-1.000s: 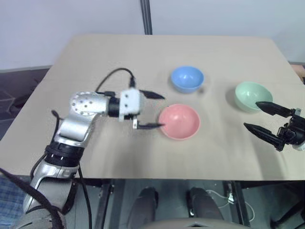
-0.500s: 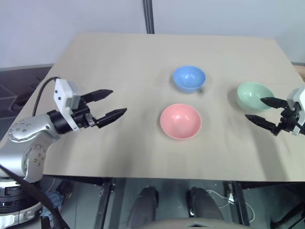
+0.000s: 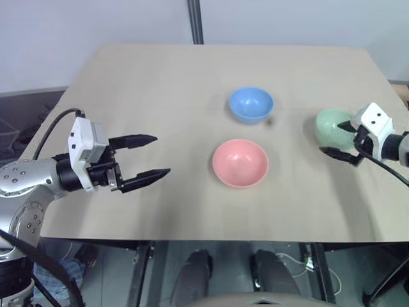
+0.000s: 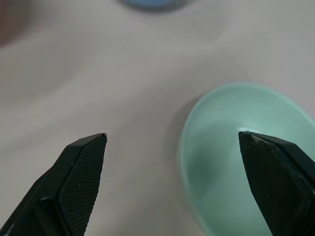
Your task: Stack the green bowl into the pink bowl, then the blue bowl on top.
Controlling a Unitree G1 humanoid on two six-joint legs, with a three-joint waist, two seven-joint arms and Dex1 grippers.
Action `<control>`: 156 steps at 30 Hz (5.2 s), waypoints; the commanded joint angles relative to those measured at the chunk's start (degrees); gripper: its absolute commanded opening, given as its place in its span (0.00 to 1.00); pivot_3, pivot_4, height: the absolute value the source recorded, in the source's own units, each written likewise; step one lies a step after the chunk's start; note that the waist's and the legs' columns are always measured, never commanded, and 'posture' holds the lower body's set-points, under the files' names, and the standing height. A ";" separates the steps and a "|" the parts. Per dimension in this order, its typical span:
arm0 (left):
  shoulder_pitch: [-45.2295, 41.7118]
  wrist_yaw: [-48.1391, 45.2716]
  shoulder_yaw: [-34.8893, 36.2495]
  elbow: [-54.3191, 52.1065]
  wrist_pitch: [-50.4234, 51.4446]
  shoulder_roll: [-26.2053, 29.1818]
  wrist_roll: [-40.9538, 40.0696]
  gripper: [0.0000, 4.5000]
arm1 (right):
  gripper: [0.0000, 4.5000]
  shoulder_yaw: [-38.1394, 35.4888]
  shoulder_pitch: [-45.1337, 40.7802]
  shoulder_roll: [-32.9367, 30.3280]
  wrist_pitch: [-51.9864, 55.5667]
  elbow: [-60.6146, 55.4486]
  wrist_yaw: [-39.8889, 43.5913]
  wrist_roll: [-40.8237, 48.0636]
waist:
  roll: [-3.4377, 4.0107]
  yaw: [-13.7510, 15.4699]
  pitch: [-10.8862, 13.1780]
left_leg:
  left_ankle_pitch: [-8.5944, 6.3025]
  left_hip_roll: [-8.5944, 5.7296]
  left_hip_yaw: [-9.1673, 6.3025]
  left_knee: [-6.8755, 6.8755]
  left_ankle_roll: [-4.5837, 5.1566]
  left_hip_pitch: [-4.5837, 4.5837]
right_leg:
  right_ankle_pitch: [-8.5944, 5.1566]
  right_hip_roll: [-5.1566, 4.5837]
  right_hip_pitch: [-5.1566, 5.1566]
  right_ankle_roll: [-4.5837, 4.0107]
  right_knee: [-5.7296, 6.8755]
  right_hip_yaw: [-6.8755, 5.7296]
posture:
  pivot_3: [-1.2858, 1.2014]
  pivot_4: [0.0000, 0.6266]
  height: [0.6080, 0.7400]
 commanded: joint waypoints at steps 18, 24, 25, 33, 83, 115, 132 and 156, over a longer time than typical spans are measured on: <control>-5.92 -5.99 -5.06 4.96 -4.34 1.68 2.61 1.00 | 0.04 7.01 -6.14 0.98 0.74 2.75 -0.14 -11.92 | 0.13 -0.18 0.16 | 0.00 0.00 0.02 -0.05 0.00 -0.01 | 0.00 0.01 -0.06 0.00 -0.01 0.01 | 0.52 0.24 1.00; -5.94 -6.22 -5.51 5.23 -4.72 1.35 3.15 1.00 | 0.04 4.80 -5.00 2.38 -2.71 -6.05 4.81 -6.23 | 0.19 -0.26 0.22 | 0.00 0.02 0.03 -0.05 0.00 0.00 | 0.00 0.01 -0.06 0.00 0.00 0.01 | 0.52 0.24 1.00; -5.75 -6.37 -5.57 5.22 -4.91 1.33 3.31 1.00 | 0.04 3.57 -4.71 3.39 -2.99 -9.90 6.64 -2.66 | 0.21 -0.27 0.26 | 0.00 0.02 0.02 -0.07 0.00 -0.01 | 0.00 0.02 -0.08 0.00 0.00 0.01 | 0.52 0.24 1.00; -6.62 -6.66 -6.77 5.63 -5.47 1.08 4.04 1.00 | 0.04 4.82 -6.32 5.25 1.73 -35.79 14.00 13.22 | 0.30 0.01 0.50 | 0.00 0.03 -0.10 -0.08 0.00 -0.10 | 0.00 -0.01 -0.09 0.01 -0.03 -0.10 | 0.52 0.24 1.00; 2.01 4.28 1.99 0.83 -3.84 0.07 3.97 1.00 | 0.49 23.93 -44.14 38.62 -30.67 44.19 -6.47 -25.24 | 0.15 -1.78 0.66 | 0.02 0.02 0.18 -0.37 -0.03 -0.38 | 0.02 -0.01 -0.80 -0.03 0.16 0.15 | 0.52 0.24 1.00; 1.21 6.64 2.58 0.24 -4.96 -0.72 2.68 1.00 | 0.01 14.69 -36.07 32.16 -12.87 7.68 16.82 -9.34 | 0.16 -1.51 0.66 | 0.04 0.03 -0.02 -0.24 -0.06 -0.96 | 0.04 -0.01 -1.26 -0.05 0.19 0.00 | 0.52 0.24 1.00; -7.04 0.91 -3.39 7.45 -6.18 0.11 4.12 1.00 | 0.17 15.70 -24.88 20.40 16.78 -30.90 14.45 7.51 | 0.13 -1.55 0.65 | 0.03 0.03 -0.08 0.15 -0.04 -1.00 | 0.08 0.05 -1.25 -0.06 0.45 -0.11 | 0.52 0.24 1.00; 7.01 7.55 6.28 0.18 -0.57 -1.01 3.39 1.00 | 0.57 -32.08 11.68 2.18 13.67 -19.83 19.41 24.06 | 0.08 -0.10 0.62 | 0.02 0.03 -0.03 0.15 -0.02 -0.86 | 0.08 0.00 -0.95 -0.06 0.26 -0.11 | 0.52 0.24 1.00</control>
